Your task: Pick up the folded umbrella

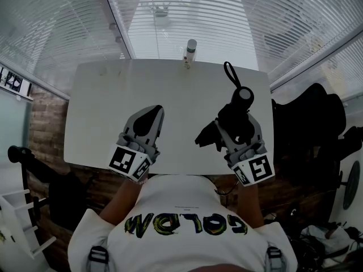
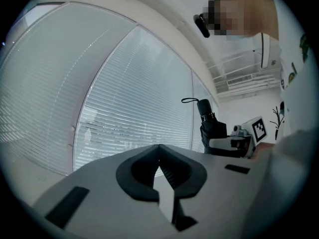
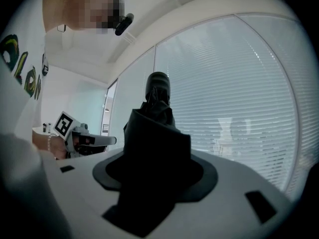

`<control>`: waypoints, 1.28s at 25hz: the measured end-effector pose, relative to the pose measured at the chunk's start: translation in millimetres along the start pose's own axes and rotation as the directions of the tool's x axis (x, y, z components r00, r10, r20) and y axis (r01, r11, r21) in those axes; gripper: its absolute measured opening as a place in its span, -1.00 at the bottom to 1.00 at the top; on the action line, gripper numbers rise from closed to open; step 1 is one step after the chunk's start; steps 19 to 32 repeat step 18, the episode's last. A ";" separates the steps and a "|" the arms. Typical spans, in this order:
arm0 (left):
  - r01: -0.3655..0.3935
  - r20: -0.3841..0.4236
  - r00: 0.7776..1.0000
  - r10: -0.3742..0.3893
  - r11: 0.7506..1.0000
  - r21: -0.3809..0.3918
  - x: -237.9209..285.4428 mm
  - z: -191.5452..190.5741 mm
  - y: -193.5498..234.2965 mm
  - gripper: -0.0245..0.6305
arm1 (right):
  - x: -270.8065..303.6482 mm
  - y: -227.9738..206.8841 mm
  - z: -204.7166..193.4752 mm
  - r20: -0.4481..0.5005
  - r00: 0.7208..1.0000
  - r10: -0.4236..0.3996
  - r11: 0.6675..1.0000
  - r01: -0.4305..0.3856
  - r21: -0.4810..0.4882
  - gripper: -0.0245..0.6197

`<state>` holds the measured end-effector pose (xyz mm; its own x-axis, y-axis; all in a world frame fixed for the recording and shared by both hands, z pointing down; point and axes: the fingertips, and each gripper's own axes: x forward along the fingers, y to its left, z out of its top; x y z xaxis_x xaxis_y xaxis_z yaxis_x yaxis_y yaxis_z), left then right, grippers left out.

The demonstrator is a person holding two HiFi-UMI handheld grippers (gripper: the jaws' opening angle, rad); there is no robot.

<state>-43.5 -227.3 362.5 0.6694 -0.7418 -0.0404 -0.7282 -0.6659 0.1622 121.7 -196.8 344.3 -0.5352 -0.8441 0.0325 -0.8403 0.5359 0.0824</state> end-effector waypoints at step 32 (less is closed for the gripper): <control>0.007 0.008 1.000 -0.007 1.000 -0.002 2.2 -0.5 -0.8 -0.89 | 0.5 0.3 0.9 0.004 1.000 0.004 1.000 -0.004 -0.014 -0.18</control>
